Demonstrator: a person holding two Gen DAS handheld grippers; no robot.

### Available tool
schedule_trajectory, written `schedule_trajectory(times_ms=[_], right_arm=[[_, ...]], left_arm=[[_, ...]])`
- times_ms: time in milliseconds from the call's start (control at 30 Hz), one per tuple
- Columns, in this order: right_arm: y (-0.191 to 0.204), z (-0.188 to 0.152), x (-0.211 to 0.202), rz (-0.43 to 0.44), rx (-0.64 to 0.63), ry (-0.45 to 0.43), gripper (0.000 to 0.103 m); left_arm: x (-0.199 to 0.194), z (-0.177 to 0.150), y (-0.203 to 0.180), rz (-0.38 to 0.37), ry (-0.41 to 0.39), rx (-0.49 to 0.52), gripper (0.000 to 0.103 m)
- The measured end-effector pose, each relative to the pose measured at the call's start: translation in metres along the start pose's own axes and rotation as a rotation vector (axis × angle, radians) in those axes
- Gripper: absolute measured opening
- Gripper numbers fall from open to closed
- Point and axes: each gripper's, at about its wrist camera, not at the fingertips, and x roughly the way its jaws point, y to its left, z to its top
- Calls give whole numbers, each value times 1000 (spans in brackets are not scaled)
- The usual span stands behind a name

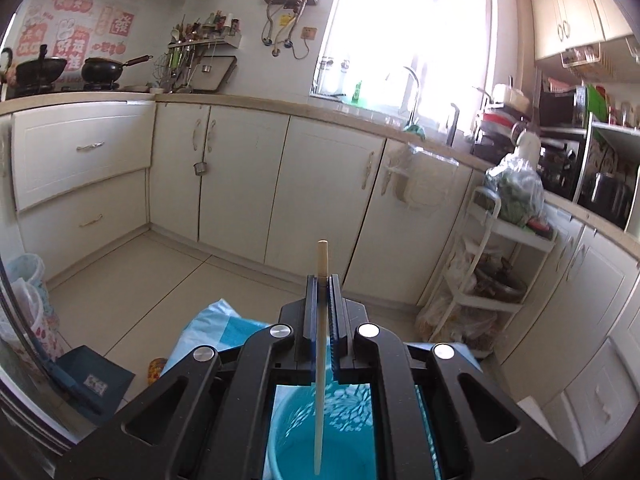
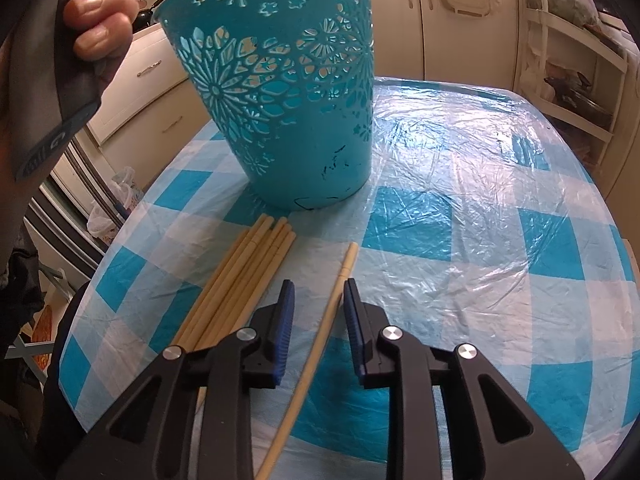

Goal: Organize utensils

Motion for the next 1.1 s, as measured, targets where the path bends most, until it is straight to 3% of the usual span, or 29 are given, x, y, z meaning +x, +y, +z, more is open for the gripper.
schedule_trajectory(times_ms=[100, 133, 233, 267, 433, 533, 600, 933, 1033, 1100], right_arm=[[0, 0, 0, 1, -1, 0, 26], [0, 0, 0, 4, 1, 0, 26], [-3, 0, 0, 23, 16, 1, 27], [-4, 0, 0, 30, 22, 1, 27], [-10, -1, -2, 42, 37, 2, 27], [-4, -1, -1, -8, 7, 7, 20], [0, 0, 0, -63, -25, 15, 9], [17, 1, -2, -179, -179, 114, 8], [16, 2, -7, -142, -162, 130, 6], [10, 1, -22, -57, -90, 104, 6]], left_arm=[[-2, -10, 1, 32, 33, 43, 8], [-4, -13, 3, 44, 51, 53, 15], [-18, -17, 15, 95, 61, 53, 58], [-25, -18, 19, 111, 50, 52, 66], [-70, -27, 57, 145, 45, 27, 83], [-92, -40, 83, 150, 70, 0, 85], [-100, -49, 98, 152, 103, -16, 86], [-114, -93, 143, 148, 231, -47, 86], [-110, -101, 143, 136, 268, -59, 86], [-111, -105, 147, 133, 280, -56, 86]])
